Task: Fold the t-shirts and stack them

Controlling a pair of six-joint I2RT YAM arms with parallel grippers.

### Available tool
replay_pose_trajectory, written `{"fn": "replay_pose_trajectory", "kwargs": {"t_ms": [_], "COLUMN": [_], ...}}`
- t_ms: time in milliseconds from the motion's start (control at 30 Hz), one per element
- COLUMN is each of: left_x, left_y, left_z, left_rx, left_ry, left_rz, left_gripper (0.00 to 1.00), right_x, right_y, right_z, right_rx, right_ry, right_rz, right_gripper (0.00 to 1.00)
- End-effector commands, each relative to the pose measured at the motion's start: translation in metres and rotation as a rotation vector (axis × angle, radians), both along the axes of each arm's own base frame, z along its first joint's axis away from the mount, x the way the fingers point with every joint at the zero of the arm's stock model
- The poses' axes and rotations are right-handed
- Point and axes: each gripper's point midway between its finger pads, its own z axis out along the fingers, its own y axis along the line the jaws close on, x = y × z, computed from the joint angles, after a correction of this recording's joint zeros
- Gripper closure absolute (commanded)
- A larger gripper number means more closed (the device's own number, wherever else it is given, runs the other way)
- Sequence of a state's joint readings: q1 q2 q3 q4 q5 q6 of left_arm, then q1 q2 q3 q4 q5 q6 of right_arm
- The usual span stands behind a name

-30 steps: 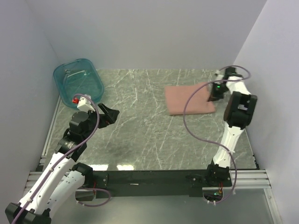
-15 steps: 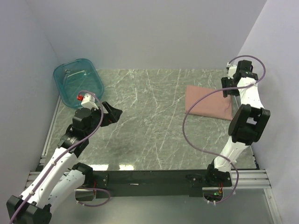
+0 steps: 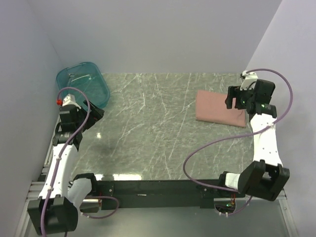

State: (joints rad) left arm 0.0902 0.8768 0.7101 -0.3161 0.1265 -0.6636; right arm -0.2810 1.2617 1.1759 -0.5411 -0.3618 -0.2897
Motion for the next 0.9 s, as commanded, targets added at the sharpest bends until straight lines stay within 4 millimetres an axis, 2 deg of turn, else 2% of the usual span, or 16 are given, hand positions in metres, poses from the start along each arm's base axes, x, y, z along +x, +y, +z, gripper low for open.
{"fn": "replay_pose_trajectory", "kwargs": {"t_ms": [0,33,67,100,200,333,600,867], "left_x": [0.002,0.003,0.000,-0.001,-0.005,-0.012,-0.016,-0.021], "left_y": [0.008,0.016,0.024,0.025,0.028,0.028,0.027,0.025], "left_z": [0.039,0.046,0.043,0.043,0.038,0.031,0.031,0.027], "left_rx": [0.088,0.140,0.172,0.187,0.219,0.221,0.229,0.227], "left_ry": [-0.062,-0.069,-0.045,-0.040,-0.033,-0.035,-0.037,-0.035], "left_rz": [-0.031,-0.020,0.011,0.012,0.008,0.012,0.007,-0.007], "left_gripper": [0.01,0.01,0.01,0.01,0.01,0.01,0.01,0.01], "right_x": [0.018,0.016,0.014,0.011,0.003,-0.004,0.003,0.008], "right_y": [-0.020,-0.028,-0.033,-0.044,-0.054,-0.056,-0.048,-0.042], "right_z": [0.049,0.050,0.050,0.051,0.055,0.063,0.068,0.060], "right_rx": [0.051,0.053,0.056,0.044,0.009,0.018,0.050,0.089], "right_ry": [-0.207,-0.213,-0.217,-0.218,-0.241,-0.283,-0.294,-0.278], "right_rz": [-0.210,-0.270,-0.318,-0.394,-0.452,-0.484,-0.443,-0.420], "right_gripper": [0.15,0.15,0.15,0.15,0.11,0.08,0.09,0.10]}}
